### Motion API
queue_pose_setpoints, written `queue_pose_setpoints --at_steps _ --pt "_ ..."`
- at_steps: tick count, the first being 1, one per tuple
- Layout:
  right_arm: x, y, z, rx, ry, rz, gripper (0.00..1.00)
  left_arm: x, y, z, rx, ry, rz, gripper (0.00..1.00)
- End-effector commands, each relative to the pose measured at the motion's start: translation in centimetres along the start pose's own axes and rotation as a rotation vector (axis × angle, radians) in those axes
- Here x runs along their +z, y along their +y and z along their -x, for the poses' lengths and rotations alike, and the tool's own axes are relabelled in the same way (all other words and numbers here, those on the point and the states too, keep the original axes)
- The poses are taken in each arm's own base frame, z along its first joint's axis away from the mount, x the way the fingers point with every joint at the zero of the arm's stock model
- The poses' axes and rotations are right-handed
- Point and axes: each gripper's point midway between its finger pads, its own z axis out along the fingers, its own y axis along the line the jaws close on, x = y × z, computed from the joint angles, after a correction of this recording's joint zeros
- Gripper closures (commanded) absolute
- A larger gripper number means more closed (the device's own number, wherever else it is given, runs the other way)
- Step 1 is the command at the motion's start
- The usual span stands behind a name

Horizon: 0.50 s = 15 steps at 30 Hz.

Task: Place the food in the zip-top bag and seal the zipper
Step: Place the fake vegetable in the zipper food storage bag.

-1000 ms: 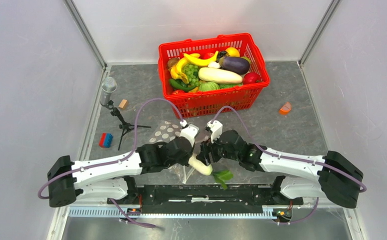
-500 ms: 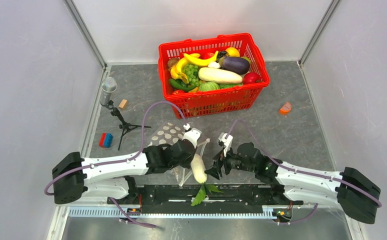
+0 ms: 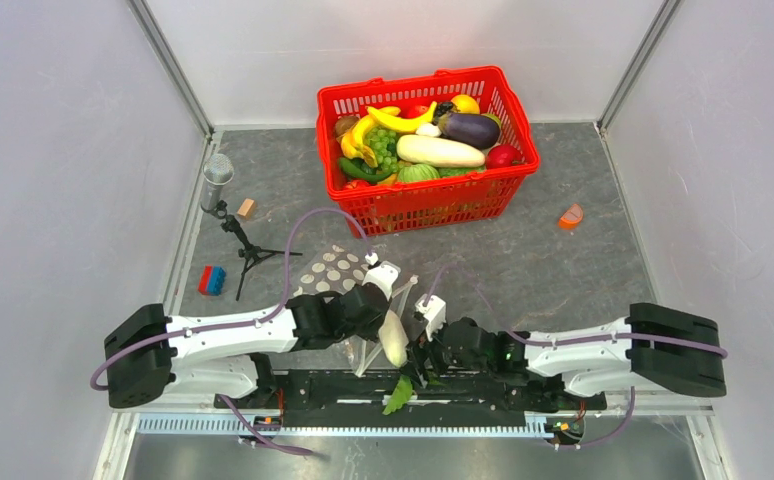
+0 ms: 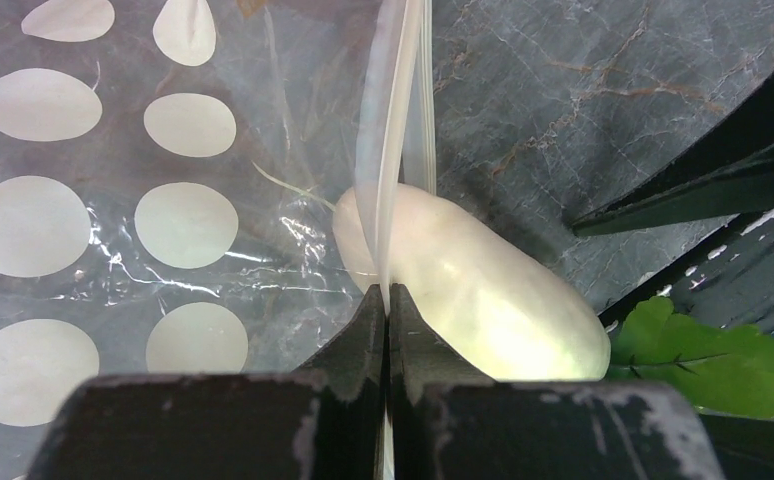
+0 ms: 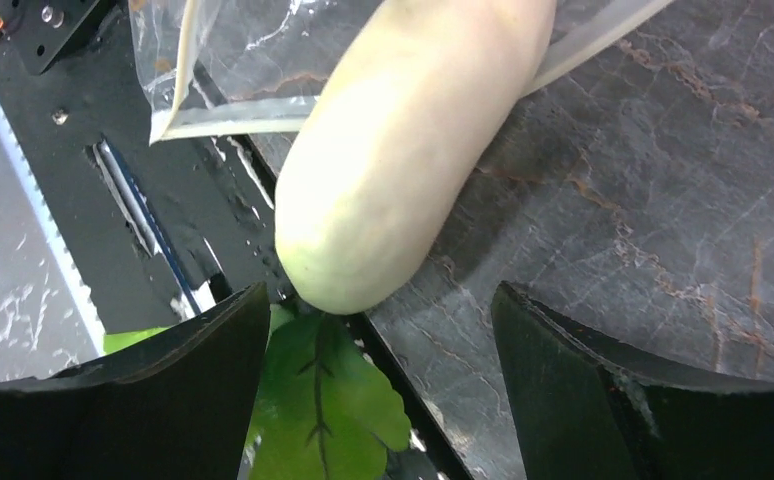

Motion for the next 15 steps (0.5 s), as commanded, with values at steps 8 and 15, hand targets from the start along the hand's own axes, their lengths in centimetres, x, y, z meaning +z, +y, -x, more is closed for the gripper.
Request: queue_pose_setpoints --at_steps 8,15 --pt "2.2 -0.1 3.1 0.008 -0.159 -0.133 0.42 -0.1 -0.5 0.3 -0.055 -0.024 -0.021 0.98" --pt "0.4 1.2 5.5 -0.06 -0.257 -0.042 0.76 -1.1 -0.7 1.2 -0.061 -0.059 -0.048 0.98"
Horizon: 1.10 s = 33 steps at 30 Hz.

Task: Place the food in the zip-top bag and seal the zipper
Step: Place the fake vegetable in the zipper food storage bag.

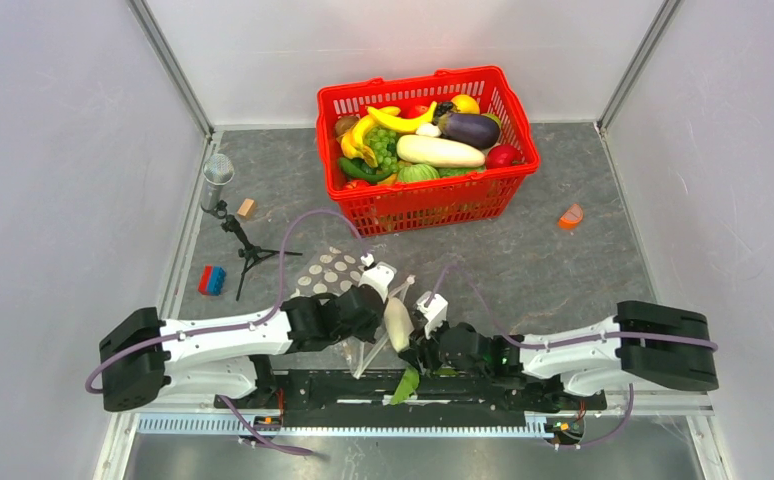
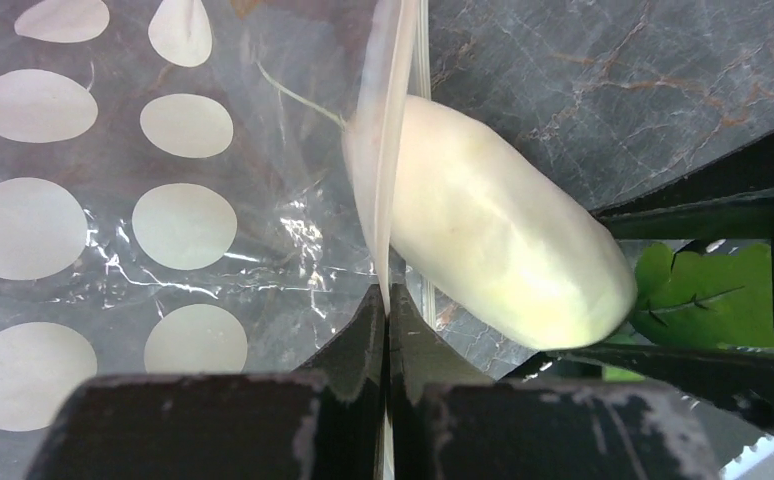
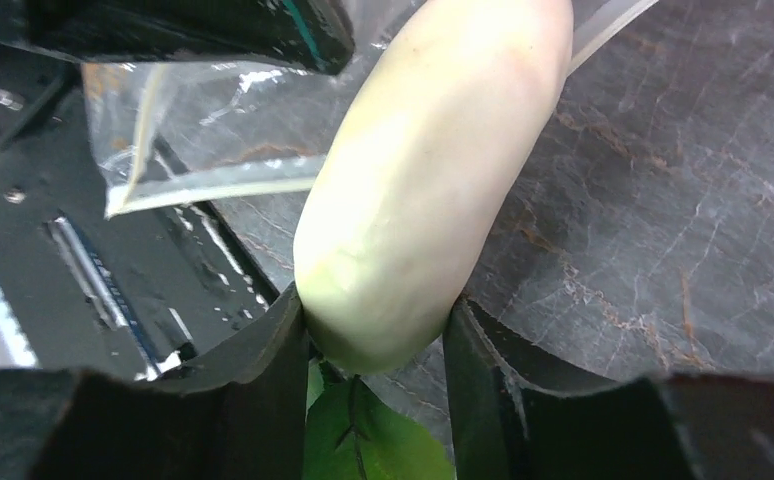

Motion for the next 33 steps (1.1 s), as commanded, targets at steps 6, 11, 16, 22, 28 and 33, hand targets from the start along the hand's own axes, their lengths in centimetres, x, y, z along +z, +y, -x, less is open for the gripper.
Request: queue_pose_setpoints --at_steps 6,11,16,22,28,33 --pt "-0.8 5.6 5.6 -0.011 0.022 0.304 0.76 -3.2 -3.0 5.1 -0.014 -0.121 -0.135 0.98" --pt "-1.3 5.6 7.0 0.118 0.098 0.377 0.74 -4.7 -3.4 6.8 0.042 -0.146 -0.155 0.98" --pt "-1.3 5.3 6.3 0.146 0.191 0.402 0.74 -5.6 -3.2 7.8 0.027 -0.181 -0.148 0.98" --pt "-1.3 5.8 8.9 0.189 0.157 0.439 0.69 -5.4 -5.8 6.7 0.132 -0.11 -0.274 0.98" --pt "-0.3 1.2 10.1 0.25 0.091 0.273 0.68 -6.3 -7.4 5.9 0.124 -0.106 -0.375 0.98" --pt "-0.9 0.7 13.2 0.196 -0.031 0.239 0.49 -8.3 -7.7 8.7 0.024 -0.21 -0.391 0.98"
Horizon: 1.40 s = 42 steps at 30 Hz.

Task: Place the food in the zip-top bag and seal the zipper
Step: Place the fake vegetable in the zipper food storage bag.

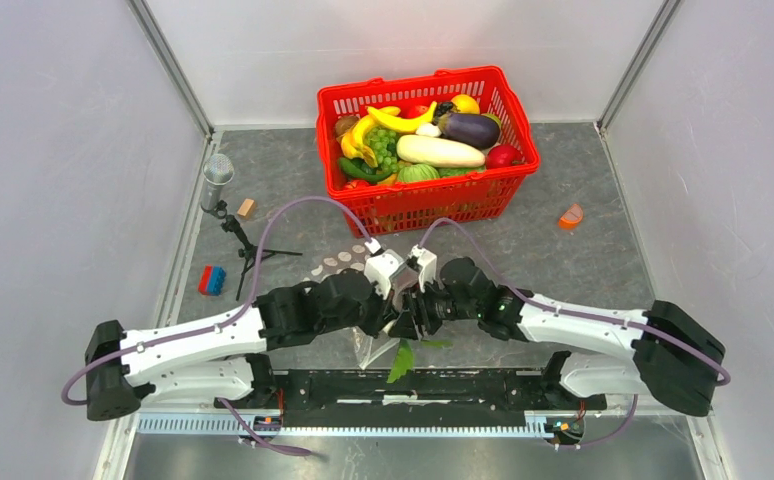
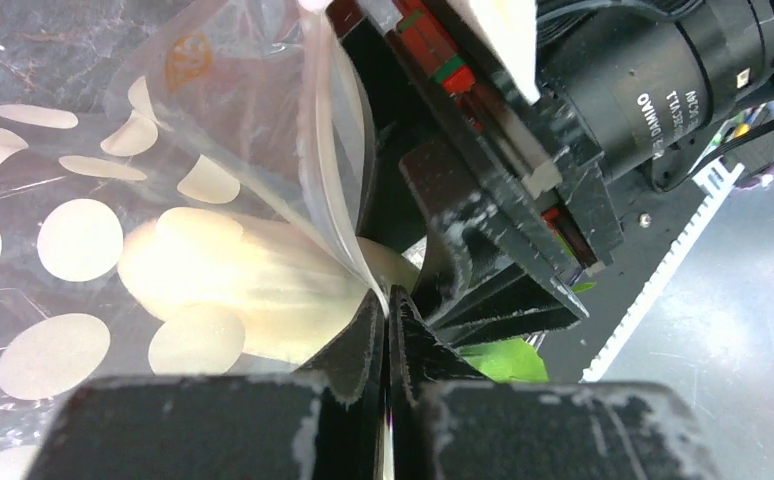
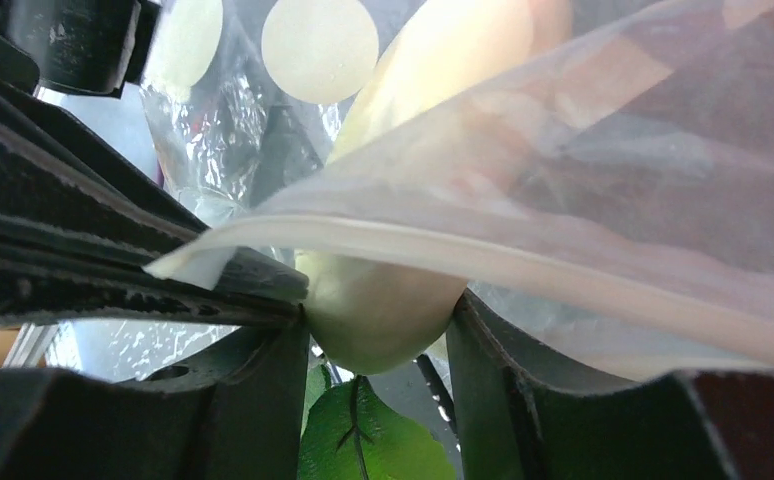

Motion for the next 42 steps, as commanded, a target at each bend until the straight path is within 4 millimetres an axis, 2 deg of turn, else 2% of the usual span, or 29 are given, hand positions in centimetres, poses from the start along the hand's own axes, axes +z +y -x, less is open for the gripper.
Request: queue_pose_setpoints --at_steps 1,3,5,8,9,13,16,19,24,26,30,33,35,39,42 --pt "-2.1 0.5 6.7 -0.079 -0.261 -0.07 0.46 -2.1 -2.2 4.0 -0.073 -0.144 -0.085 0.98" --pt "-3.6 -0.1 8.1 -0.082 -0.349 -0.136 0.5 -2.7 -1.4 5.3 -0.121 -0.203 -0.041 0.98" --pt "-5.1 -1.1 9.2 -0.06 -0.434 -0.208 0.62 -3.4 -1.0 6.3 -0.153 -0.256 -0.02 0.98" --pt "-6.0 -1.0 10.0 -0.036 -0.483 -0.219 0.69 -3.8 -1.0 7.4 -0.189 -0.288 -0.02 0.98" --pt "-6.2 -1.5 10.1 -0.001 -0.494 -0.249 0.71 -3.8 -1.1 7.6 -0.199 -0.291 -0.025 0.98" --pt "-6.3 -2.3 10.1 0.138 -0.585 -0.238 0.69 -3.7 -3.2 8.3 -0.224 -0.29 -0.121 0.98" --pt "-6.8 -1.7 11.2 0.071 -0.649 -0.212 0.67 -3.7 -4.5 8.5 -0.24 -0.273 -0.186 0.98" --pt "-7.8 -3.2 12.3 0.085 -0.669 -0.343 0.68 -4.1 -5.1 8.5 -0.244 -0.249 -0.211 0.98" --pt "-7.6 -2.4 13.8 0.095 -0.683 -0.354 0.69 -4.4 -5.7 9.2 -0.25 -0.269 -0.239 0.98" --pt "-6.9 -1.8 13.5 0.065 -0.693 -0.367 0.66 -4.4 -5.9 9.7 -0.255 -0.28 -0.248 0.98" --pt "-5.6 0.8 13.2 0.069 -0.722 -0.229 0.63 -4.3 -5.9 10.5 -0.266 -0.306 -0.241 0.98" --pt "-4.9 2.0 13.4 -0.003 -0.654 -0.211 0.53 -5.0 -4.7 11.3 -0.281 -0.352 -0.182 0.98" --pt "-4.9 2.2 13.1 -0.063 -0.605 -0.22 0.42 -5.8 -3.5 12.0 -0.299 -0.402 -0.134 0.98" --pt "-6.6 3.4 12.4 -0.163 -0.561 -0.187 0.26 -7.5 -0.5 12.8 -0.335 -0.478 -0.015 0.98" --pt "-8.4 4.8 12.1 -0.215 -0.552 -0.143 0.21 -8.1 1.1 13.0 -0.365 -0.494 0.029 0.98"
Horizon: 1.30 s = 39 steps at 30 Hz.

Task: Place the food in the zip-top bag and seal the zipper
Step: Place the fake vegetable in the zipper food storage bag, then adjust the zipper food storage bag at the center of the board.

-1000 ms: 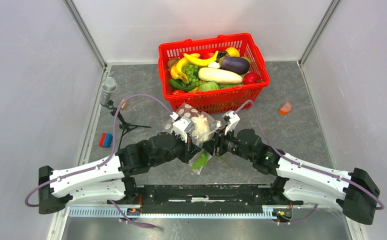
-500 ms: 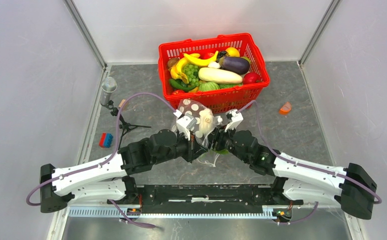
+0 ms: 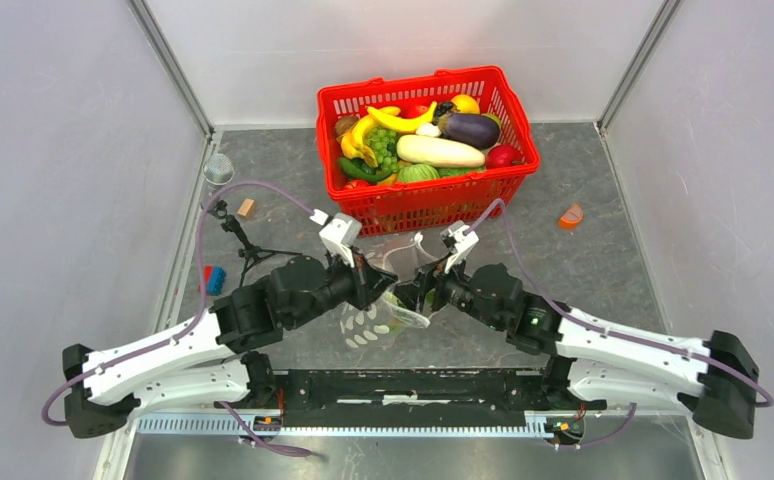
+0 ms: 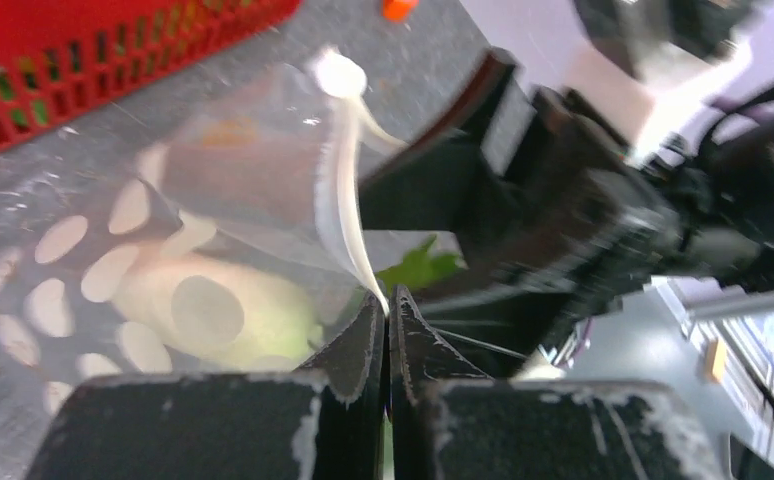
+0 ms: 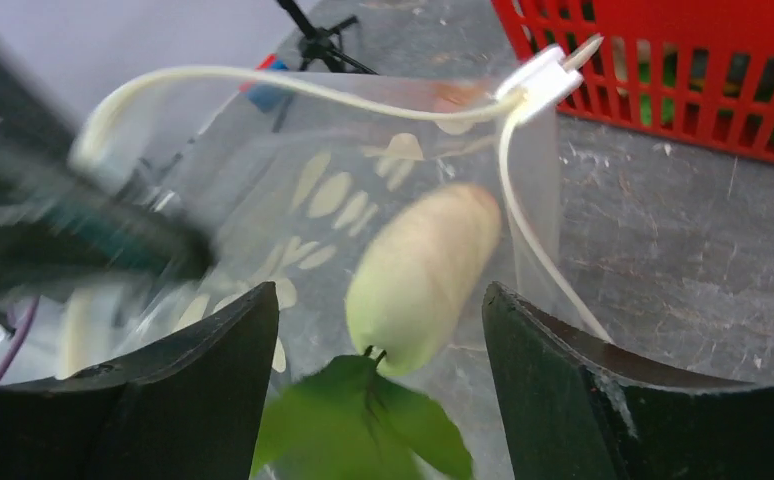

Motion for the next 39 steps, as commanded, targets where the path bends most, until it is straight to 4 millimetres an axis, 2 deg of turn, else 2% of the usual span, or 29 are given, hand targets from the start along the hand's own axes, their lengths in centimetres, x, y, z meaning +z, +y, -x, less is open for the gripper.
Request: queue_pose_setpoints --at_steps 1,5,9,12,13,15,18,19,22,24,27,29,31,33,34,37,39 --pt "-2.9 3.1 3.3 -0.093 -0.034 0.145 0.2 -1.1 1.4 4.4 -0.081 -0.138 0.08 0.98" --pt "-4.6 4.4 4.1 -0.122 0.005 0.2 0.2 -0.9 1.4 4.4 -0.089 -0.142 0.07 0.98" --pt "-7.2 6.2 7.1 -0.137 -0.092 0.297 0.22 -0.4 2.5 3.1 -0.083 -0.119 0.108 0.98" --pt "-8.6 6.8 9.0 -0.144 -0.154 0.323 0.22 0.4 3.7 1.5 -0.086 -0.092 0.139 0.98" --pt "-8.7 6.4 9.3 -0.144 -0.161 0.3 0.22 0.5 3.9 1.1 -0.091 -0.084 0.142 0.98" --pt "-8.6 4.3 9.6 -0.132 -0.176 0.187 0.22 0.8 4.1 0.4 -0.09 -0.071 0.134 0.98" --pt "-7.8 -0.3 8.1 -0.094 -0.139 -0.057 0.21 1.3 5.1 -0.5 -0.128 -0.039 0.144 0.98" --pt "-7.4 -0.8 7.2 -0.082 -0.107 -0.083 0.21 1.3 5.0 -0.4 -0.138 -0.043 0.125 0.98" --pt "-5.8 -1.3 4.1 -0.033 -0.012 -0.106 0.2 0.8 4.8 0.4 -0.144 -0.082 0.102 0.98" --pt "-4.7 -0.6 2.1 -0.026 0.051 -0.061 0.2 0.3 4.9 0.9 -0.137 -0.102 0.109 0.98" --pt "-3.4 0.5 0.7 -0.003 0.085 -0.003 0.2 0.2 5.1 0.9 -0.113 -0.087 0.128 0.98" --pt "-2.6 0.0 -0.2 0.005 0.099 -0.024 0.22 0.2 4.6 0.8 -0.114 -0.074 0.102 0.98" --pt "-1.7 -0.7 -0.8 -0.021 0.123 -0.069 0.27 -0.1 3.6 1.3 -0.115 -0.08 0.05 0.98" --pt "-1.0 -1.1 0.2 -0.072 0.109 -0.11 0.53 -0.7 3.1 2.2 -0.108 -0.101 0.037 0.98" --pt "-0.8 -0.9 0.9 -0.094 0.098 -0.109 0.62 -1.3 3.0 2.9 -0.1 -0.114 0.042 0.98" --pt "-0.8 2.6 4.3 -0.12 0.034 0.026 0.98 -3.5 3.5 4.8 -0.061 -0.147 0.098 0.98" --pt "-1.6 5.2 6.5 -0.117 -0.047 0.144 1.0 -4.9 4.8 5.7 -0.032 -0.163 0.18 0.98"
